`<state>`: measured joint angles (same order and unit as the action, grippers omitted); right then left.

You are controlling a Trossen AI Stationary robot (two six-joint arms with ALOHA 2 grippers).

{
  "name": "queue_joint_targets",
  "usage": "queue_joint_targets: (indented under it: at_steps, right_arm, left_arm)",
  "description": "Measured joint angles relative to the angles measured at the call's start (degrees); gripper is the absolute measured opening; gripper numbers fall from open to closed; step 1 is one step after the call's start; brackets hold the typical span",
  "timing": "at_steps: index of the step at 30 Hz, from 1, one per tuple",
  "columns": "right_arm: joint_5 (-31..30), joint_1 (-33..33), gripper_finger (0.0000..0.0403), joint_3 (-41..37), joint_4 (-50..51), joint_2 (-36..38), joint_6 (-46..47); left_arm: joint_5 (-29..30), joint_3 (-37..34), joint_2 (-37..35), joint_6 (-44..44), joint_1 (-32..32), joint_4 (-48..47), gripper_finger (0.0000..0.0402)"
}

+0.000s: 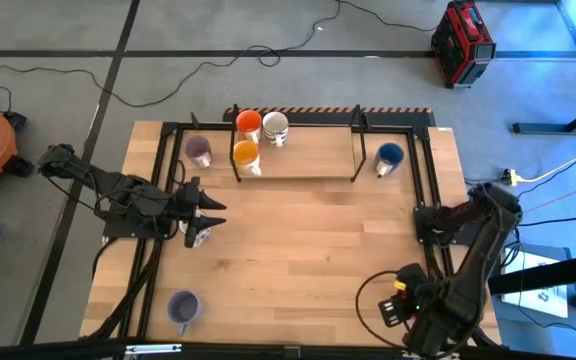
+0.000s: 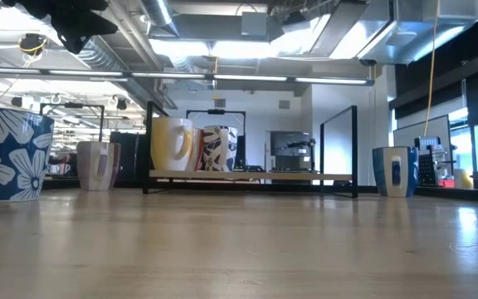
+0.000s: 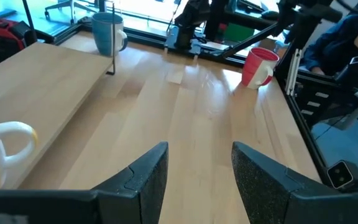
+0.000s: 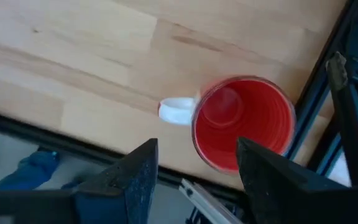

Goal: Place coffee mugs
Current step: Put the red mug on the shelf aligned with the white mug

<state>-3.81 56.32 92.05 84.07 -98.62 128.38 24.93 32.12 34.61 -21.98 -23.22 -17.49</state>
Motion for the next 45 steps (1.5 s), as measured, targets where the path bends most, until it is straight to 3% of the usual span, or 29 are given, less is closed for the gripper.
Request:
queue_joint_targets:
  at_steps: [5,12,21,24,29,34,39,45]
  right_arm:
    - [3.16,-1.07,0.0204,-1.38,-0.36,-1.6,2.22]
    - [4.99,-3.32,0.0204,-11.08,-11.24,-1.73,2.36]
    - [7.52,-4.34,0.0202,-18.2,-14.91,-1.71,2.32]
    - [6.73,-4.24,0.018,-19.31,-17.87,-1.69,2.23]
    - [4.82,-4.25,0.0097,-19.54,-18.93,-1.69,-0.82]
    - [1.76,-4.23,0.0013,-19.58,-19.93,-1.69,-9.23]
    - [-1.44,-6.49,0.0015,-19.52,-23.1,-1.67,-23.38]
    - [-6.65,-12.97,0.001,-18.91,-28.71,-1.62,-47.93]
  left_arm:
    - [1.12,0.0,0.0,0.03,0.0,-0.01,0.0172]
    - [1.31,0.0,0.0,0.09,0.0,-0.01,0.0172]
    - [1.35,-0.01,0.0,1.76,0.01,-0.01,0.0172]
    - [1.39,-0.01,0.0,2.35,0.0,-0.01,0.0172]
    - [1.46,0.0,0.0,3.32,0.01,-0.01,0.0172]
    - [1.46,0.0,0.0,4.45,0.0,-0.03,0.0172]
    - [1.44,0.0,0.0,4.52,0.0,-0.01,0.0172]
    - [1.45,-0.02,0.0,4.57,0.0,0.13,0.0172]
